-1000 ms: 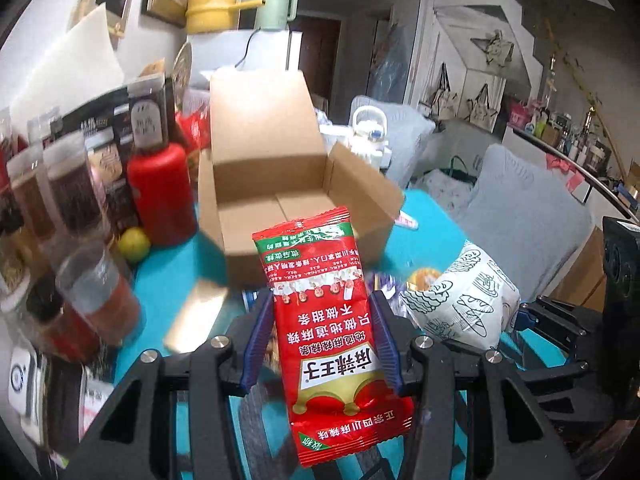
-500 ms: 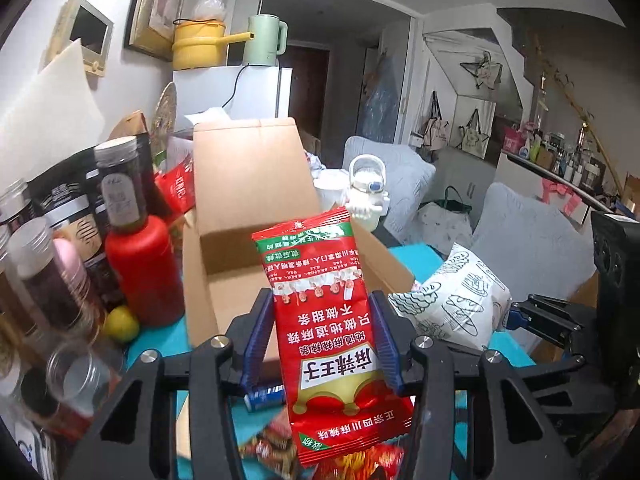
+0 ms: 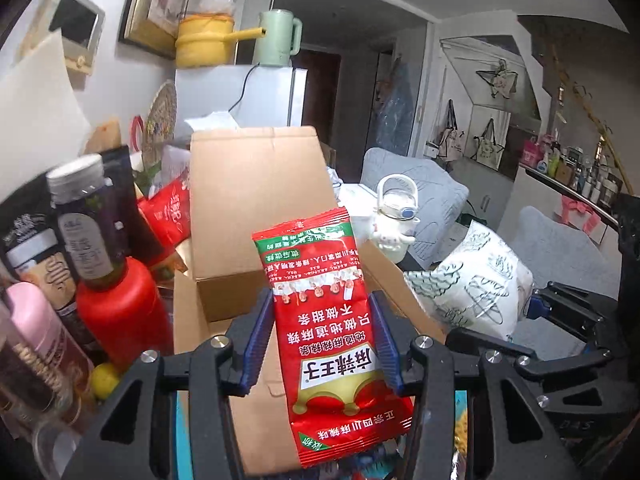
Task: Organize snacks
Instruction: 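Lift the red sachet with the left tool while the right tool lifts the white bag toward the box, then lower both packets into the cardboard box and open both tools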
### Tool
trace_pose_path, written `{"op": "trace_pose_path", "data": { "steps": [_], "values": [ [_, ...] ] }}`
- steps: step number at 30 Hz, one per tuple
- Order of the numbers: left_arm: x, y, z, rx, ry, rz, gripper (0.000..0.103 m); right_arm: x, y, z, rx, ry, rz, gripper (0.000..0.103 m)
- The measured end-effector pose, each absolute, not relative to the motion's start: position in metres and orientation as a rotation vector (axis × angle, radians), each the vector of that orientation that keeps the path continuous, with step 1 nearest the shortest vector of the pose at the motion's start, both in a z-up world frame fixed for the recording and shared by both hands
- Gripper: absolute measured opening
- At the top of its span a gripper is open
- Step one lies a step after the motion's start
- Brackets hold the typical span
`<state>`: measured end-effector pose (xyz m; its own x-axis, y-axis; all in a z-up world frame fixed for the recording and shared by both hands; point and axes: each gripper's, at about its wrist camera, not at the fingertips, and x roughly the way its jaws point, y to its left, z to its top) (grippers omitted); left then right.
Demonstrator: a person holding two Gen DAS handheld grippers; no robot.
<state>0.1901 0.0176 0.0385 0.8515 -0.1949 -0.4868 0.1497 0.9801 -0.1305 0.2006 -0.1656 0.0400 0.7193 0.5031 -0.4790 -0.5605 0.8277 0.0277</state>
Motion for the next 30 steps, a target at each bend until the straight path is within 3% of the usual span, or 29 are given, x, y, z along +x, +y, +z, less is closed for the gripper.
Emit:
{"op": "trace_pose_path", "data": {
  "steps": [14,30],
  "values": [
    [0.261,0.03,0.011,-0.034,0.62,-0.07,0.047,0.28,-0.136,0.018,-0.162,0.592,0.633,0.06],
    [0.291,0.038,-0.022,0.016,0.73,0.063,0.048,0.313,-0.11,-0.019,-0.234,0.724,0.581,0.063]
  ]
}}
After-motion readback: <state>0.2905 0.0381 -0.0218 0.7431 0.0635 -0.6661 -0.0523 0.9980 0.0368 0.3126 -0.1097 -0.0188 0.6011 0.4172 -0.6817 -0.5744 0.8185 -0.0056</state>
